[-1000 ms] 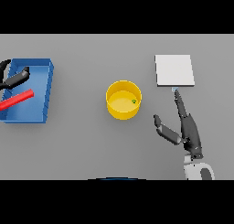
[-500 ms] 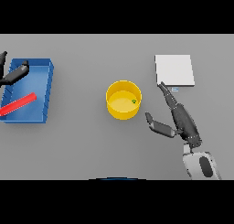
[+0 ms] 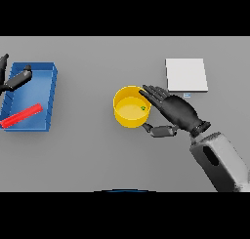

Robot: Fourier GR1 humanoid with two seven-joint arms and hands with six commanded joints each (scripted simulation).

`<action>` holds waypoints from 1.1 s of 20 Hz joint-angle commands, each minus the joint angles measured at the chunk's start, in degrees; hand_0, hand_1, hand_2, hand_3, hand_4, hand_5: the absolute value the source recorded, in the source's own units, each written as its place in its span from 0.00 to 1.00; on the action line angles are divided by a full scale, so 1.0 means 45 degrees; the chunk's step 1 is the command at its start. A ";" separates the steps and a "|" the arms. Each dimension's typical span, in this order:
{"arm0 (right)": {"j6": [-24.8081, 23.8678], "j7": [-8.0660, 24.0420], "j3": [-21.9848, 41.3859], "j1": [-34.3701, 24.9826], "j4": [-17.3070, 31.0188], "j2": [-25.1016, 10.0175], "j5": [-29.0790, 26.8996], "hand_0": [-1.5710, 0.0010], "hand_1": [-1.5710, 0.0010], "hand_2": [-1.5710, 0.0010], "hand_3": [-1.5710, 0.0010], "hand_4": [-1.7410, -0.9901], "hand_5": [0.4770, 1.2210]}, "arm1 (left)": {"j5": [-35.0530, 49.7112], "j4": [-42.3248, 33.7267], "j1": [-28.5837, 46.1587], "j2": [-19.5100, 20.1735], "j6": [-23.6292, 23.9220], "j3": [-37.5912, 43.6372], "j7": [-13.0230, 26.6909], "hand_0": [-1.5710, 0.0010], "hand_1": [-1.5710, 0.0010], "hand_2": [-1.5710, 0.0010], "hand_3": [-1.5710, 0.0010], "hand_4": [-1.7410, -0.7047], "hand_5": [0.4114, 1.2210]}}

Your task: Pick up the red beaker and tilt it to pour out 1 green nut into yellow bowl. Pick up the yellow bowl and place it on the metallic measuring scale.

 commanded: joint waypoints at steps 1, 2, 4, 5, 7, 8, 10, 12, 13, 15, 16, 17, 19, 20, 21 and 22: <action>0.0233 -0.0064 0.0180 -0.0285 0.0148 -0.0023 0.0101 1.00 1.00 1.00 1.00 0.63 0.25 | 0.0052 0.0011 0.0009 0.0002 0.0015 0.0047 -0.0013 1.00 1.00 1.00 1.00 0.91 0.38; 0.0503 -0.0025 0.0284 -0.0710 0.0305 -0.0034 0.0139 1.00 1.00 1.00 1.00 0.63 0.24 | 0.0058 -0.0015 -0.0052 0.0002 -0.0017 0.0040 0.0010 1.00 1.00 1.00 1.00 0.91 0.38; 0.0860 -0.0125 0.0616 -0.1213 0.0866 0.0016 0.0315 1.00 1.00 1.00 1.00 0.62 0.24 | 0.0043 -0.0029 0.0033 -0.0024 0.0015 -0.0032 0.0125 1.00 1.00 1.00 1.00 0.91 0.38; 0.1081 -0.0285 0.0739 -0.1495 0.1135 -0.0044 0.0348 1.00 1.00 1.00 1.00 0.62 0.25 | -0.0003 -0.0072 -0.0109 -0.0053 0.0028 -0.0058 0.0279 1.00 1.00 1.00 1.00 0.91 0.38; 0.1520 -0.0493 0.1105 -0.2015 0.1601 -0.0056 0.0520 1.00 1.00 1.00 1.00 0.62 0.27 | -0.0053 -0.0011 -0.0102 -0.0015 0.0002 -0.0064 0.0109 1.00 1.00 1.00 1.00 0.91 0.38; 0.1671 -0.0673 0.1193 -0.2250 0.1822 -0.0148 0.0572 1.00 1.00 1.00 1.00 0.63 0.28 | -0.0060 0.0020 -0.0048 -0.0024 0.0041 -0.0059 0.0065 1.00 1.00 1.00 1.00 0.91 0.38; 0.1859 -0.0990 0.1481 -0.2739 0.2370 -0.0044 0.0697 1.00 1.00 1.00 1.00 0.65 0.28 | 0.0028 0.0108 -0.0075 -0.0007 -0.0069 0.0000 0.0040 1.00 1.00 1.00 1.00 0.91 0.38; 0.2043 -0.0961 0.1749 -0.3038 0.2968 0.0230 0.0808 1.00 1.00 1.00 1.00 0.66 0.28 | -0.0039 0.0064 -0.0050 -0.0101 0.0053 -0.0065 -0.0004 1.00 1.00 1.00 1.00 0.91 0.38; 0.2147 -0.1000 0.1840 -0.3117 0.3250 0.0329 0.0797 1.00 1.00 1.00 1.00 0.66 0.28 | -0.0029 0.0141 -0.0168 -0.0134 -0.0020 -0.0068 0.0122 1.00 1.00 1.00 1.00 0.91 0.39; 0.2305 -0.1171 0.1996 -0.3430 0.3692 0.0409 0.0850 1.00 1.00 1.00 1.00 0.65 0.27 | -0.0053 0.0212 -0.0193 -0.0050 -0.0036 -0.0006 -0.0045 1.00 1.00 1.00 1.00 0.91 0.40; 0.2442 -0.1185 0.2076 -0.3638 0.3969 0.0422 0.0904 1.00 1.00 1.00 1.00 0.64 0.27 | -0.0030 0.0279 -0.0253 -0.0117 -0.0119 -0.0026 -0.0041 1.00 1.00 1.00 1.00 0.91 0.40; 0.2619 -0.1230 0.2140 -0.3755 0.4096 0.0353 0.0930 1.00 1.00 1.00 1.00 0.63 0.27 | -0.0029 0.0144 -0.0184 -0.0011 -0.0120 -0.0024 -0.0056 1.00 1.00 1.00 1.00 0.91 0.40; 0.2758 -0.1129 0.2290 -0.3871 0.4321 0.0515 0.0992 1.00 1.00 1.00 1.00 0.60 0.26 | 0.0062 0.0068 -0.0159 0.0059 -0.0139 0.0039 0.0012 1.00 1.00 1.00 1.00 0.91 0.40; 0.2946 -0.1047 0.2396 -0.3934 0.4394 0.0559 0.1031 1.00 1.00 1.00 1.00 0.59 0.26 | 0.0043 0.0005 -0.0051 0.0110 -0.0114 0.0023 -0.0092 1.00 1.00 1.00 1.00 0.91 0.40; 0.2999 -0.1110 0.2469 -0.4021 0.4562 0.0541 0.1090 1.00 1.00 1.00 1.00 0.59 0.26 | 0.0025 0.0062 0.0028 0.0054 -0.0086 -0.0010 -0.0146 1.00 1.00 1.00 1.00 0.91 0.40; 0.3038 -0.1065 0.2576 -0.4144 0.4732 0.0641 0.1168 1.00 1.00 1.00 1.00 0.58 0.26 | -0.0009 0.0034 -0.0067 0.0093 -0.0134 -0.0021 -0.0083 1.00 1.00 1.00 1.00 0.91 0.40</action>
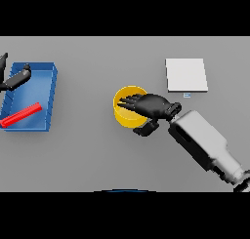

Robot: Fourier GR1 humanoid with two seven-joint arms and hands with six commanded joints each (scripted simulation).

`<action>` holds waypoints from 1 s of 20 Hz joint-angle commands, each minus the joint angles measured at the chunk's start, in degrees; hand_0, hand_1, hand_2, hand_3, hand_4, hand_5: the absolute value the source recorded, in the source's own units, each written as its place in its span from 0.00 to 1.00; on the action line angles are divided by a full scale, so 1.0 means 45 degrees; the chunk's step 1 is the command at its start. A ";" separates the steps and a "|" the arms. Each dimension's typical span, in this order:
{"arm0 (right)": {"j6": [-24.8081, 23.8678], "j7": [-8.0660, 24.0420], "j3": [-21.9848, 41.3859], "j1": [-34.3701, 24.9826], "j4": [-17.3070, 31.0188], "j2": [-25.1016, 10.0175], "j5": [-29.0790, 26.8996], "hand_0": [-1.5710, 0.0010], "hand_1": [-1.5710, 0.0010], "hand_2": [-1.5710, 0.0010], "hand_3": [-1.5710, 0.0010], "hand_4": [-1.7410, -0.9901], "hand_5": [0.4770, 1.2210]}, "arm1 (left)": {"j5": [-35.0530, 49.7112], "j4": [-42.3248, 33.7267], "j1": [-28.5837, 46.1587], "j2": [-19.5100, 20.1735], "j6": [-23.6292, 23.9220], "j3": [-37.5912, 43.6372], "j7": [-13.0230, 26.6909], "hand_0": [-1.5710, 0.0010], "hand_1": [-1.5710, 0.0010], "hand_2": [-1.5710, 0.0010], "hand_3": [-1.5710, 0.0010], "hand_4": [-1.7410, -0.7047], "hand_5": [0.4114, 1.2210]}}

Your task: Pick up the red beaker and tilt it to pour out 1 green nut into yellow bowl. Pick up the yellow bowl and place it on the metallic measuring scale.

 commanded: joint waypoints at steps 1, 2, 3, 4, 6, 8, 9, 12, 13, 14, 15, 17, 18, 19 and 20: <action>0.0073 0.0047 0.0141 0.0041 -0.0041 -0.0022 0.0112 1.00 1.00 1.00 1.00 0.58 0.27 | 0.0018 0.0098 0.0064 0.0060 -0.0031 0.0038 -0.0056 1.00 1.00 1.00 1.00 0.91 0.40; 0.0147 0.0093 0.0232 -0.0136 0.0183 0.0057 0.0192 1.00 1.00 1.00 1.00 0.58 0.29 | 0.0037 0.0205 0.0053 -0.0083 -0.0009 0.0028 -0.0088 1.00 1.00 1.00 1.00 0.91 0.40; 0.0316 0.0072 0.0309 -0.0205 0.0201 -0.0007 0.0226 1.00 1.00 1.00 1.00 0.58 0.30 | -0.0038 0.0168 0.0063 -0.0078 0.0076 0.0003 -0.0094 1.00 1.00 1.00 1.00 0.91 0.40; 0.0199 0.0079 0.0341 -0.0301 0.0399 0.0076 0.0297 1.00 1.00 1.00 1.00 0.58 0.32 | 0.0011 0.0190 0.0036 -0.0048 0.0000 0.0030 -0.0076 1.00 1.00 1.00 1.00 0.91 0.39; 0.0283 0.0293 0.0357 -0.0301 0.0474 0.0182 0.0299 1.00 0.99 0.98 0.97 0.56 0.37 | 0.0014 0.0274 -0.0226 -0.0098 -0.0084 0.0057 0.0001 1.00 1.00 1.00 1.00 0.92 0.39; 0.0431 0.0493 0.0539 -0.0426 0.0325 0.0209 0.0472 0.94 0.93 0.91 0.90 0.50 0.46 | -0.0004 0.0042 -0.0153 -0.0102 0.0059 0.0024 0.0016 1.00 1.00 1.00 1.00 0.92 0.39; 0.0383 0.0337 0.0614 -0.0339 0.0270 0.0085 0.0549 0.84 0.85 0.85 0.84 0.47 0.57 | 0.0045 0.0019 -0.0061 0.0042 0.0023 0.0094 -0.0044 1.00 1.00 1.00 1.00 0.91 0.38; 0.0865 0.0162 0.0610 -0.0359 0.0280 -0.0010 0.0338 0.43 0.46 0.48 0.62 0.28 0.78 | 0.0065 -0.0041 0.0020 -0.0012 0.0111 0.0079 0.0026 1.00 1.00 1.00 1.00 0.91 0.39; 0.1113 0.0075 0.0616 -0.0376 0.0235 -0.0078 0.0241 0.35 0.37 0.39 0.56 0.23 0.82 | 0.0081 -0.0053 0.0071 0.0014 0.0136 0.0096 0.0030 1.00 1.00 1.00 1.00 0.91 0.39; 0.1309 0.0155 0.0621 -0.0386 0.0189 -0.0102 0.0151 0.28 0.30 0.31 0.45 0.18 0.86 | 0.0024 -0.0235 0.0115 0.0071 0.0270 0.0071 0.0125 1.00 1.00 1.00 1.00 0.91 0.39; 0.1407 0.0080 0.0628 -0.0364 0.0134 -0.0198 0.0078 0.22 0.24 0.25 0.41 0.15 0.89 | 0.0058 -0.0114 0.0042 0.0148 0.0133 0.0129 0.0079 1.00 1.00 1.00 1.00 0.91 0.39; 0.1540 0.0554 0.0651 -0.0216 -0.0217 -0.0253 -0.0017 0.14 0.15 0.18 0.30 0.10 0.93 | 0.0066 -0.0274 0.0065 0.0185 0.0118 0.0097 0.0111 1.00 1.00 1.00 1.00 0.91 0.39; 0.1496 0.0561 0.0648 -0.0234 -0.0240 -0.0274 -0.0033 0.11 0.12 0.16 0.27 0.08 0.94 | 0.0074 -0.0332 0.0188 0.0106 0.0192 0.0047 0.0053 1.00 1.00 1.00 1.00 0.91 0.39; 0.1526 0.0627 0.0642 -0.0243 -0.0268 -0.0286 -0.0103 0.09 0.10 0.14 0.26 0.06 0.95 | 0.0106 -0.0290 0.0267 0.0163 0.0211 0.0113 -0.0058 1.00 1.00 1.00 1.00 0.91 0.39; 0.1456 0.0752 0.0667 -0.0281 -0.0229 -0.0223 -0.0089 0.07 0.08 0.12 0.25 0.05 0.96 | 0.0157 -0.0230 0.0205 0.0184 0.0142 0.0159 -0.0031 1.00 1.00 1.00 1.00 0.90 0.39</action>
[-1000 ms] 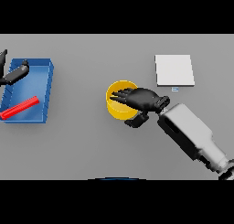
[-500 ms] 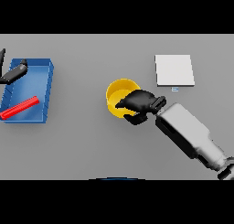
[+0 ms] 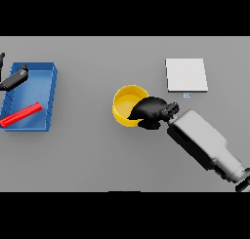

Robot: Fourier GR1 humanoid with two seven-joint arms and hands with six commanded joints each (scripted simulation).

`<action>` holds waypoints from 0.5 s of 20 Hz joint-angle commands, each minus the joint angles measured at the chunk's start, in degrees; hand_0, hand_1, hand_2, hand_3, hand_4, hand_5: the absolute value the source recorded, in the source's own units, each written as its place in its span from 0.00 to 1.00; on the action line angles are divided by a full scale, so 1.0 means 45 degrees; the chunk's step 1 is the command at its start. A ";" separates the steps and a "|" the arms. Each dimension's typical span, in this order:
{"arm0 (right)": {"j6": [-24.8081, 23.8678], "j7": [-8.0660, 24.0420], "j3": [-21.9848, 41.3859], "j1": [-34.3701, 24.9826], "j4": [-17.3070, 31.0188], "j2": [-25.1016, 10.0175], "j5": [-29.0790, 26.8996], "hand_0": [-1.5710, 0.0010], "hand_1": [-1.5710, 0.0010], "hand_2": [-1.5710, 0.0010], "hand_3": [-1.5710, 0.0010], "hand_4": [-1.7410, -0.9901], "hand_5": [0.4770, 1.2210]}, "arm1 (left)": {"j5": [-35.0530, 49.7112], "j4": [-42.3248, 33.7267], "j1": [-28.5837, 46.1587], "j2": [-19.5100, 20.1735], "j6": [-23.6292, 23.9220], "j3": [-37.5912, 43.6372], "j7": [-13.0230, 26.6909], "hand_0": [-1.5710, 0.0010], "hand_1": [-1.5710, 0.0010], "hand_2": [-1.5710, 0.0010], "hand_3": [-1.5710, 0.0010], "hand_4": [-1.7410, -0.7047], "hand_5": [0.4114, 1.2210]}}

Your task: Pick up the red beaker and tilt it to pour out 1 green nut into yellow bowl. Pick up the yellow bowl and place it on the metallic measuring scale.

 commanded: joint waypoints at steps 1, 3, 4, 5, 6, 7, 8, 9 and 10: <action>-0.0003 -0.0130 -0.0027 0.0044 -0.0048 -0.0111 -0.0088 0.06 0.06 0.09 0.25 0.04 0.97 | 0.0037 -0.0038 -0.0024 -0.0046 -0.0032 -0.0007 -0.0018 1.00 1.00 1.00 1.00 0.90 0.39; 0.0138 -0.0175 -0.0118 -0.0069 -0.0304 -0.0304 -0.0223 0.04 0.04 0.08 0.24 0.03 0.98 | -0.0080 -0.0166 0.0047 0.0048 0.0036 -0.0075 -0.0023 1.00 1.00 1.00 1.00 0.91 0.39; 0.0225 -0.0254 -0.0268 -0.0169 -0.0468 -0.0438 -0.0386 0.03 0.03 0.06 0.24 0.02 0.98 | -0.0104 -0.0294 0.0040 0.0033 0.0079 -0.0125 0.0085 1.00 1.00 1.00 1.00 0.91 0.39; 0.0183 -0.0204 -0.0367 -0.0187 -0.0594 -0.0486 -0.0477 0.02 0.03 0.05 0.24 0.02 0.99 | -0.0135 -0.0237 -0.0047 0.0010 0.0066 -0.0127 0.0085 1.00 1.00 1.00 1.00 0.91 0.39; 0.0476 -0.0147 -0.0501 -0.0240 -0.0933 -0.0683 -0.0643 0.02 0.02 0.06 0.19 0.01 0.99 | -0.0098 -0.0375 -0.0003 0.0069 0.0100 -0.0119 0.0214 1.00 1.00 1.00 1.00 0.91 0.39; 0.0792 0.0055 -0.0652 -0.0318 -0.1335 -0.0857 -0.0794 0.02 0.02 0.05 0.15 0.01 0.99 | -0.0054 -0.0256 -0.0100 0.0085 0.0003 -0.0052 0.0147 1.00 1.00 1.00 1.00 0.91 0.38; 0.0981 0.0153 -0.0714 -0.0340 -0.1764 -0.1051 -0.0854 0.01 0.01 0.04 0.12 0.01 0.99 | 0.0018 -0.0314 0.0018 0.0170 0.0018 -0.0005 0.0183 1.00 1.00 1.00 1.00 0.91 0.38; 0.1121 0.0346 -0.0857 -0.0487 -0.1970 -0.1140 -0.0906 0.01 0.01 0.03 0.14 0.02 1.00 | -0.0015 -0.0153 -0.0096 0.0124 -0.0059 -0.0009 0.0154 1.00 1.00 1.00 1.00 0.91 0.38; 0.1276 0.0681 -0.1022 -0.0549 -0.2282 -0.1219 -0.0994 0.01 0.01 0.03 0.14 0.02 1.00 | -0.0051 -0.0179 -0.0086 0.0062 -0.0018 -0.0062 0.0162 1.00 1.00 1.00 1.00 0.91 0.38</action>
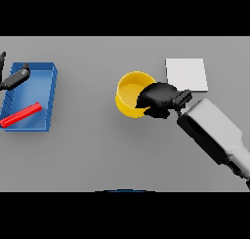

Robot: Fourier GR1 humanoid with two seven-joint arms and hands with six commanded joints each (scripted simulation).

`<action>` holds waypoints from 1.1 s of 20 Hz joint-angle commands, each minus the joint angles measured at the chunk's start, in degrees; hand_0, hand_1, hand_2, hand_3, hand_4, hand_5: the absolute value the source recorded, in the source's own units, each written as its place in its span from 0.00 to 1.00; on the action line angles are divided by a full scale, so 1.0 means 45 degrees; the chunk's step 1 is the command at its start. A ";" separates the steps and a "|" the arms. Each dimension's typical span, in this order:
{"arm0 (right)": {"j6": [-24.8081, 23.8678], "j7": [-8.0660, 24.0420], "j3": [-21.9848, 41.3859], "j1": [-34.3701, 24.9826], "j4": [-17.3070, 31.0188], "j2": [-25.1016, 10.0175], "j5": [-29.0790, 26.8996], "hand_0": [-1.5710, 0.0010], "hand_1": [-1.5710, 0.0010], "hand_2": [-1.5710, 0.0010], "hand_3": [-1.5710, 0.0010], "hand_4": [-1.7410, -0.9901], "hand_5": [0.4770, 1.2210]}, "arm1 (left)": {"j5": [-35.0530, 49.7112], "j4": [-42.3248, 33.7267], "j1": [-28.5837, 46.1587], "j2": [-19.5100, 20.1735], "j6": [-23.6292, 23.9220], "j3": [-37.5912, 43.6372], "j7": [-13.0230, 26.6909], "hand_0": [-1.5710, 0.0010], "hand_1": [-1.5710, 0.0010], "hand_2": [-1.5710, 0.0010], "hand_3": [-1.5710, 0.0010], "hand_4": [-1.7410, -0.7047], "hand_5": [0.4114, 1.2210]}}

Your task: Pick up the red beaker and tilt it to pour out 1 green nut into yellow bowl. Pick up the yellow bowl and place it on the metallic measuring scale.

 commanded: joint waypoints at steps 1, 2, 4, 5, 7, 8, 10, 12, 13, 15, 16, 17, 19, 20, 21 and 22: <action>0.0122 0.0255 -0.0079 -0.0034 -0.0183 -0.0062 -0.0025 0.01 0.01 0.02 0.15 0.02 1.00 | -0.0014 -0.0063 0.0011 0.0013 0.0030 -0.0009 0.0005 1.00 1.00 1.00 1.00 0.91 0.38; 0.0233 0.0352 -0.0289 -0.0206 -0.0287 -0.0192 -0.0122 0.00 0.01 0.02 0.17 0.02 1.00 | -0.0036 0.0032 -0.0054 -0.0042 0.0005 -0.0013 -0.0065 1.00 1.00 1.00 1.00 0.91 0.38; 0.0381 0.0659 -0.0603 -0.0288 -0.0325 -0.0401 -0.0286 0.00 0.00 0.01 0.20 0.03 1.00 | 0.0093 0.0032 -0.0056 0.0030 -0.0075 0.0092 -0.0069 1.00 1.00 1.00 1.00 0.90 0.38; 0.0416 0.0638 -0.0685 -0.0298 -0.0310 -0.0527 -0.0346 0.00 0.00 0.01 0.21 0.03 1.00 | 0.0121 -0.0014 -0.0036 0.0024 -0.0072 0.0098 -0.0062 1.00 1.00 1.00 1.00 0.90 0.38; 0.0198 0.0215 -0.0753 -0.0494 -0.0096 -0.0896 -0.0261 0.00 0.00 0.01 0.21 0.03 1.00 | -0.0075 -0.0062 0.0003 0.0086 0.0024 0.0005 -0.0062 1.00 1.00 1.00 1.00 0.91 0.38; 0.0132 0.0036 -0.0810 -0.0636 -0.0072 -0.1041 -0.0269 0.00 0.00 0.00 0.21 0.03 1.00 | -0.0106 -0.0090 -0.0034 0.0075 0.0052 -0.0003 -0.0040 1.00 1.00 1.00 1.00 0.91 0.39; -0.0203 -0.0349 -0.0973 -0.0946 0.0268 -0.1418 -0.0144 0.00 0.00 0.00 0.16 0.03 1.00 | 0.0084 -0.0236 0.0097 0.0171 0.0066 0.0137 -0.0116 1.00 1.00 1.00 1.00 0.90 0.40; -0.0547 -0.0206 -0.1209 -0.1148 0.0763 -0.1549 -0.0069 0.00 0.00 0.00 0.17 0.03 1.00 | 0.0045 -0.0391 0.0087 0.0250 0.0129 0.0108 0.0102 1.00 1.00 1.00 1.00 0.90 0.41; -0.0842 -0.0316 -0.1251 -0.1297 0.1216 -0.1599 0.0055 0.00 0.00 0.00 0.19 0.03 1.00 | -0.0019 -0.0388 0.0099 0.0250 0.0129 0.0041 0.0230 1.00 1.00 1.00 1.00 0.91 0.40; -0.1242 -0.0476 -0.1523 -0.1590 0.1999 -0.1807 0.0095 0.00 0.00 0.00 0.21 0.03 1.00 | -0.0075 -0.0489 0.0061 0.0273 0.0154 0.0005 0.0320 1.00 1.00 1.00 1.00 0.90 0.40; -0.1325 -0.0465 -0.1633 -0.1707 0.2355 -0.1883 0.0064 0.00 0.00 0.00 0.22 0.03 1.00 | -0.0126 -0.0630 0.0069 0.0360 0.0234 -0.0023 0.0585 1.00 1.00 1.00 1.00 0.90 0.41; -0.1443 -0.0513 -0.1743 -0.1709 0.2738 -0.1911 0.0017 0.00 0.00 0.00 0.22 0.03 1.00 | -0.0036 -0.0874 0.0282 0.0403 0.0272 -0.0047 0.0631 1.00 1.00 1.00 1.00 0.90 0.41; -0.1734 -0.0607 -0.1936 -0.1641 0.3371 -0.2020 -0.0030 0.00 0.00 0.00 0.23 0.03 1.00 | 0.0048 -0.0924 0.0278 0.0484 0.0275 0.0033 0.0838 1.00 1.00 1.00 1.00 0.89 0.43; -0.1875 -0.0599 -0.2001 -0.1809 0.3875 -0.2001 0.0028 0.00 0.00 0.00 0.24 0.03 1.00 | 0.0033 -0.0832 0.0196 0.0441 0.0251 0.0028 0.0927 1.00 1.00 1.00 1.00 0.88 0.44; -0.2120 -0.0807 -0.2076 -0.1937 0.4434 -0.2050 0.0079 0.00 0.00 0.00 0.25 0.03 1.00 | 0.0017 -0.1043 0.0392 0.0433 0.0425 -0.0004 0.0854 1.00 1.00 1.00 1.00 0.88 0.44; -0.2340 -0.0966 -0.2050 -0.1940 0.4832 -0.2022 0.0140 0.00 0.00 0.00 0.25 0.03 1.00 | -0.0070 -0.0949 0.0168 0.0375 0.0361 -0.0054 0.1022 1.00 1.00 1.00 1.00 0.88 0.45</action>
